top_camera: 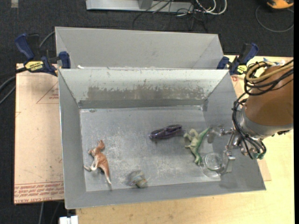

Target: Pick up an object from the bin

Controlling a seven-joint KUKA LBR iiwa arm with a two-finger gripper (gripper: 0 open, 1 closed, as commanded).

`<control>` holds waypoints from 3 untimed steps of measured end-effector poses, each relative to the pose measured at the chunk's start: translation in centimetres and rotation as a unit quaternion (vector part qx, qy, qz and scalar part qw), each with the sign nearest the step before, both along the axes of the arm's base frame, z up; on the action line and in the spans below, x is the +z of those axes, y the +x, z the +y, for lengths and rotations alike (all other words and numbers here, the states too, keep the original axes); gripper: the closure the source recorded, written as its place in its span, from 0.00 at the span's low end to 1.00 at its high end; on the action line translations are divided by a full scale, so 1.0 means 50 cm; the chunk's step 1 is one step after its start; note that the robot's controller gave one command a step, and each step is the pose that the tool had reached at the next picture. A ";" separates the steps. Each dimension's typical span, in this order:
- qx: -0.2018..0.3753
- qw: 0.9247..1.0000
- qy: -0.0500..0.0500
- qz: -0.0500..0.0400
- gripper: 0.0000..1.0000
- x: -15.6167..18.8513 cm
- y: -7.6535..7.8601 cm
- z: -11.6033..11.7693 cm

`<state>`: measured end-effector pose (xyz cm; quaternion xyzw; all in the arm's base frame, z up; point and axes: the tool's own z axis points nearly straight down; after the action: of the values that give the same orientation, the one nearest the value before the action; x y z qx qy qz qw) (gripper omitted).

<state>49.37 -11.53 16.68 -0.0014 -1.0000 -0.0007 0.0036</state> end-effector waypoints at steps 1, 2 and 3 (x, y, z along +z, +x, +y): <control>0.002 1.000 -0.001 -0.004 0.00 0.008 0.004 0.002; 0.281 0.960 0.005 0.003 0.00 -0.177 0.151 0.006; 0.102 0.995 -0.001 -0.007 0.00 -0.056 0.152 -0.031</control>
Offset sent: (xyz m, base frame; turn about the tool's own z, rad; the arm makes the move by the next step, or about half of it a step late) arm 0.0723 0.0005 -0.0968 -0.5680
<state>56.98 -13.08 13.90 0.1009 -0.9949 0.0003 -0.0036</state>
